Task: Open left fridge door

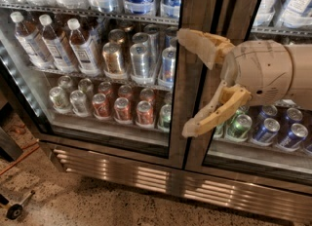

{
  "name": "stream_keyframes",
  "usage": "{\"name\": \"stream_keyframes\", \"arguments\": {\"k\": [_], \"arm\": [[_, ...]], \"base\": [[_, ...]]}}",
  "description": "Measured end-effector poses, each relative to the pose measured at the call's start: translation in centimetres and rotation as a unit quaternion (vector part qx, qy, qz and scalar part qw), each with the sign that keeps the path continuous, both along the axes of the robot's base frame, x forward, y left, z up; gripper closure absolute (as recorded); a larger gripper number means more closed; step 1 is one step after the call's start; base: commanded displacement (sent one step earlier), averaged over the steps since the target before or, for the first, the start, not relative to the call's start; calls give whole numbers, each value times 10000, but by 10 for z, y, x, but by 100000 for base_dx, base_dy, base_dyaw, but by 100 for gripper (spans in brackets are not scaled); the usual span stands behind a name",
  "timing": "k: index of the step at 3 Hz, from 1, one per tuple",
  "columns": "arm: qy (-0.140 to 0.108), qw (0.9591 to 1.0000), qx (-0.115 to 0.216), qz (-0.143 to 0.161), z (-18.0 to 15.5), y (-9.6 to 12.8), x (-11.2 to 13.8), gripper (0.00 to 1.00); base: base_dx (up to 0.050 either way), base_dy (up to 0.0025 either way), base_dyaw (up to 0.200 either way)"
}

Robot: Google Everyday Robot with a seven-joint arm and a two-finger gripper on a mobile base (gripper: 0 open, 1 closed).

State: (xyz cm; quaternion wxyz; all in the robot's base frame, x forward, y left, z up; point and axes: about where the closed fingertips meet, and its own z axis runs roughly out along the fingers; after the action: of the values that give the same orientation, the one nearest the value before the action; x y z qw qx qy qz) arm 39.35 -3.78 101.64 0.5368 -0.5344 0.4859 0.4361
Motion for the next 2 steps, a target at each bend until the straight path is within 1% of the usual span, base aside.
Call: {"name": "stream_keyframes", "arguments": {"k": [1, 2], "arm": [[0, 10000, 0, 0, 0, 0, 0, 0], [-2, 10000, -2, 3, 0, 1, 0, 0]], "base": [[0, 0, -19994], [0, 0, 0]]}}
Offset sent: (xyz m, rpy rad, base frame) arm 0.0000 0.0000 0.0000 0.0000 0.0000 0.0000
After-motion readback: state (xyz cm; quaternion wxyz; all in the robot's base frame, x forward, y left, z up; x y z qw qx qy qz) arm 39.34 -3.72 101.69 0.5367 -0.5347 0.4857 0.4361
